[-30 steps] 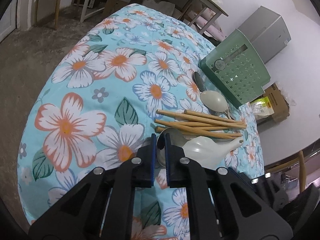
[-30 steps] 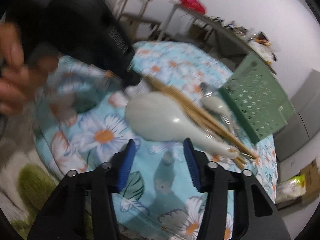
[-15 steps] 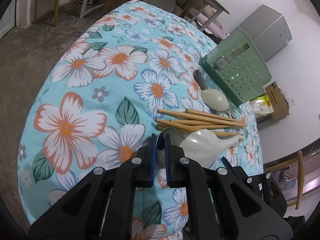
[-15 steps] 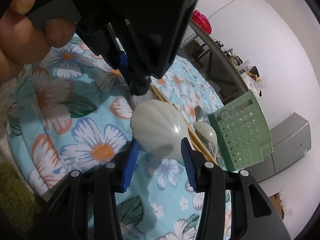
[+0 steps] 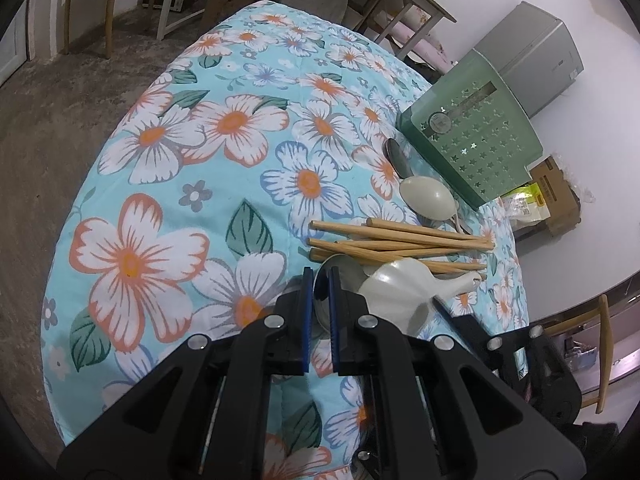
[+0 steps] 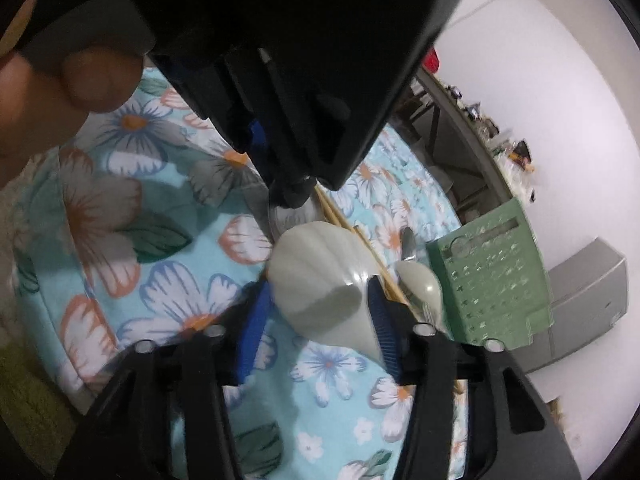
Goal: Organize utensils
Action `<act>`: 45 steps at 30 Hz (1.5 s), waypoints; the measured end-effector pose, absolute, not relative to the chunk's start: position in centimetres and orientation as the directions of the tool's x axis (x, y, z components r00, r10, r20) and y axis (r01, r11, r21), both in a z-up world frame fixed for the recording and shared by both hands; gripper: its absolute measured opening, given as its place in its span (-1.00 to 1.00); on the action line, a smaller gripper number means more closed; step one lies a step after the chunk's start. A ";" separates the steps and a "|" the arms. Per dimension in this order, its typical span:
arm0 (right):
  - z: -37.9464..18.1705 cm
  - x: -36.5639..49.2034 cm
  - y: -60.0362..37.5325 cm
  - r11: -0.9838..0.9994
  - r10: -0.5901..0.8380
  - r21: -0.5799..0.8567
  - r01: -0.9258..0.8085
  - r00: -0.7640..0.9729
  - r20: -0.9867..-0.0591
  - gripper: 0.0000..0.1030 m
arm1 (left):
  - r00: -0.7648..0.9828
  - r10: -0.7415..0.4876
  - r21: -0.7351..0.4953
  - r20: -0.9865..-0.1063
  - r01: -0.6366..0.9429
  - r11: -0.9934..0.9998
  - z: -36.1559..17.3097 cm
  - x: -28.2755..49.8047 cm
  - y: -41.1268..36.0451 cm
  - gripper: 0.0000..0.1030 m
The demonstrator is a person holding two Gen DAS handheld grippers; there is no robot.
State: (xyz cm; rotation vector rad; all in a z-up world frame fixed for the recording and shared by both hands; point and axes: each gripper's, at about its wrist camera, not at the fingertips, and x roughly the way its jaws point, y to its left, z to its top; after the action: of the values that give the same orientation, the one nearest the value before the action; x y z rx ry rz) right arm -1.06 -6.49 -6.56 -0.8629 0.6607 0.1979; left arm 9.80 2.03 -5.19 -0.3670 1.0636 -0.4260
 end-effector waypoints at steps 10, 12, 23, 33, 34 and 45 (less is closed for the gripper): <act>-3.9 -2.0 -8.6 0.744 -0.120 -0.596 -0.304 0.816 -0.565 -1.00 | 0.450 -0.475 -0.443 -0.756 0.182 0.878 -4.4 9.7 1.8 -0.92; -3.3 -2.1 -9.4 0.760 -0.134 -0.588 -0.277 0.818 -0.559 -1.00 | 0.461 -0.466 -0.430 -0.755 0.187 0.883 -4.2 9.4 1.8 -0.92; -5.2 -2.2 -11.2 0.748 -0.153 -0.577 -0.328 0.761 -0.631 -0.03 | 0.549 -0.349 -0.330 -0.760 0.136 0.934 -2.3 7.5 4.6 -0.92; -6.3 1.4 -9.3 0.709 -0.211 -0.626 -0.326 0.749 -0.629 0.29 | 0.611 -0.320 -0.354 -0.724 0.069 0.933 0.7 6.1 8.6 -0.98; -6.3 1.7 -9.2 0.712 -0.212 -0.624 -0.322 0.748 -0.629 0.29 | 0.615 -0.320 -0.358 -0.721 0.064 0.931 1.0 6.0 9.0 -0.98; -4.9 0.2 -9.0 0.719 -0.214 -0.648 -0.252 0.806 -0.551 -0.67 | 0.658 -0.323 -0.376 -0.680 0.065 0.924 4.5 5.0 10.8 -0.98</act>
State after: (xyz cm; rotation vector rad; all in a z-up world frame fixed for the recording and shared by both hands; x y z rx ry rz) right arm 0.20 -9.04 -4.89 -0.7829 0.6496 0.0231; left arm 5.04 10.81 4.49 -0.3346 0.8272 -0.2247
